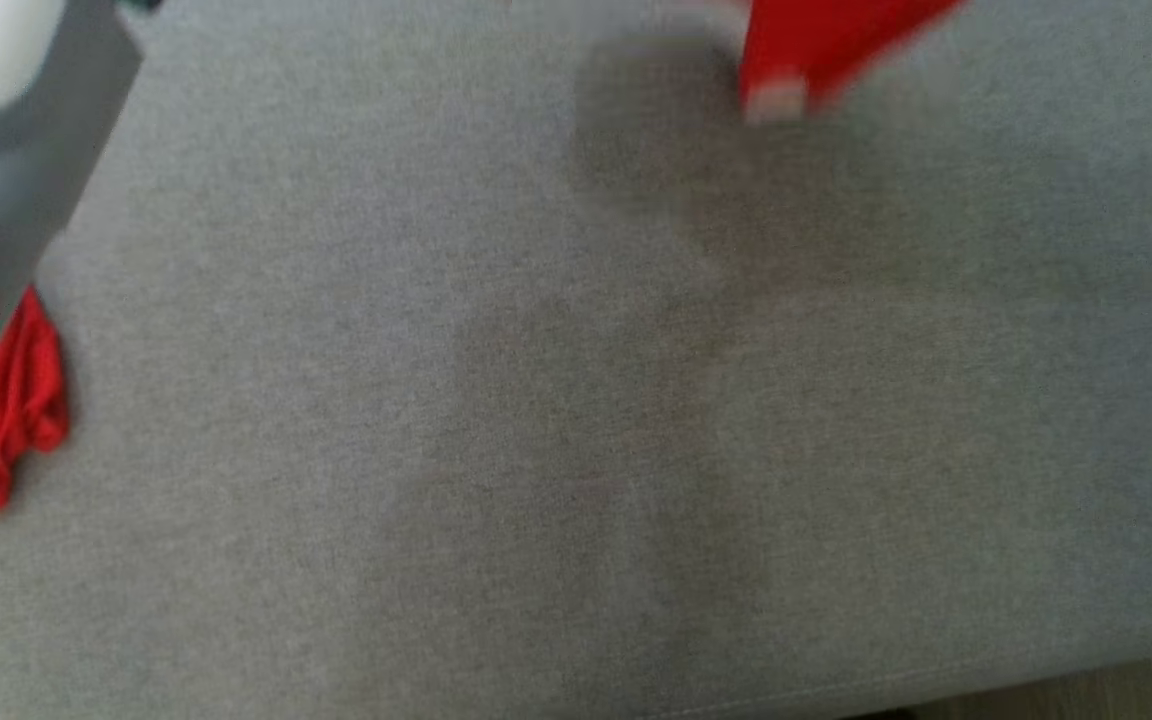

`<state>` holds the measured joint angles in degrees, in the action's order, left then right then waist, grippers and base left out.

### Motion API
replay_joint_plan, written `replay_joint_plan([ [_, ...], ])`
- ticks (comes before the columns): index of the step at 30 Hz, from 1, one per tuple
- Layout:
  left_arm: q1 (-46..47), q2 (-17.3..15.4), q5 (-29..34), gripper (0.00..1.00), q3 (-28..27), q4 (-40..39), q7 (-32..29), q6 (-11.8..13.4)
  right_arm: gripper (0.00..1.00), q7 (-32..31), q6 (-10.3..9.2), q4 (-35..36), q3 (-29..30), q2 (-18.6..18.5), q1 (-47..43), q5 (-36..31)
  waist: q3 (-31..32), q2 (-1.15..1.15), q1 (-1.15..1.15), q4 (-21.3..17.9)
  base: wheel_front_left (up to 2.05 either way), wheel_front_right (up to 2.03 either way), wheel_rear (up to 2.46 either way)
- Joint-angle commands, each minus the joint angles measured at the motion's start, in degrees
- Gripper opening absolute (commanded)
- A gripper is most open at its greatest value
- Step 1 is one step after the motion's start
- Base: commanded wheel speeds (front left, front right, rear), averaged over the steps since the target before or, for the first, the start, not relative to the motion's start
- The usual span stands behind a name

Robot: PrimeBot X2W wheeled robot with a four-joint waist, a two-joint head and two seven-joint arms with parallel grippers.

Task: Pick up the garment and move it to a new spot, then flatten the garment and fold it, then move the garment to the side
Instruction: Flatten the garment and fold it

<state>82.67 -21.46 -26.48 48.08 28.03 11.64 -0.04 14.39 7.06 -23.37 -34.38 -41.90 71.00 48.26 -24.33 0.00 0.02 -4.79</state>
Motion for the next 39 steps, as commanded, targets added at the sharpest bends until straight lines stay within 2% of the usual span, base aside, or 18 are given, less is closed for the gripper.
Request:
replay_joint_plan([
  [1, 3.8, -0.8, 0.8, 0.0, -2.7, 0.6, 1.2, 0.2, 0.0, 0.6, 0.43, 0.7, 1.5, -0.9, 0.8, -1.3, -1.8, 0.0, -0.02, 0.1, 0.0, 0.0, 0.0],
  [5, 4.5, 1.3, 1.8, 0.0, -3.8, 3.5, 3.1, 0.3, 0.0, 0.6, 0.43, 2.2, 5.7, -0.8, 1.2, -3.2, -3.1, 0.0, -0.02, 0.4, 0.0, 0.0, 0.0],
  [8, 0.6, 1.4, 2.1, 0.0, -5.1, 1.5, 3.3, -0.5, 0.0, 0.6, 0.43, 4.7, 8.1, -0.5, -2.7, -4.2, -3.6, 0.0, -0.02, 0.5, 0.0, 0.0, 0.0],
  [13, -12.2, 0.4, 2.9, 0.0, -7.7, -4.6, 3.3, -0.8, 0.0, 0.6, 0.43, 8.5, 10.4, 0.5, -13.3, -5.7, -2.9, 0.0, -0.02, 1.0, 0.0, 0.0, 0.0],
  [18, -28.3, -0.5, 4.3, 0.0, -9.4, -12.0, 3.3, -0.8, 0.0, 0.6, 0.43, 12.6, 13.8, 1.8, -28.0, -5.8, 0.5, 0.0, -0.02, 1.8, 0.0, 0.0, 0.0],
  [22, -41.3, -1.8, 5.7, 0.0, -9.5, -16.0, 3.3, -1.0, 0.0, 0.6, 0.43, 15.4, 14.3, 1.6, -40.2, -4.2, 4.6, 0.0, -0.02, 2.0, 0.0, 0.0, 0.0],
  [27, -55.6, -2.1, 4.5, 0.0, -8.8, -18.2, 3.4, -1.5, 0.0, 0.6, 0.43, 17.6, 14.0, 0.2, -53.1, -0.9, 9.2, 0.0, -0.02, 2.1, 0.0, 0.0, 0.0],
  [32, -65.9, -1.8, 3.1, 0.0, -6.5, -18.0, 3.4, -1.7, 0.0, 0.6, 0.43, 19.1, 12.7, -1.7, -63.6, 2.9, 13.1, 0.0, -0.02, 2.6, 0.0, 0.0, 0.0],
  [36, -70.2, -1.8, 1.6, 0.0, -5.6, -18.1, 3.0, -1.4, 0.0, 0.0, 0.43, 20.8, 12.3, -2.7, -69.2, 5.0, 15.0, 0.0, -0.02, 2.9, 0.0, 0.0, 0.0],
  [39, -74.6, -2.7, 0.0, 0.0, -5.1, -20.9, 2.4, -0.6, 0.0, 0.0, 0.43, 23.4, 14.3, -3.9, -75.0, 5.9, 16.6, 0.0, -0.02, 3.2, 0.0, 0.0, 0.0],
])
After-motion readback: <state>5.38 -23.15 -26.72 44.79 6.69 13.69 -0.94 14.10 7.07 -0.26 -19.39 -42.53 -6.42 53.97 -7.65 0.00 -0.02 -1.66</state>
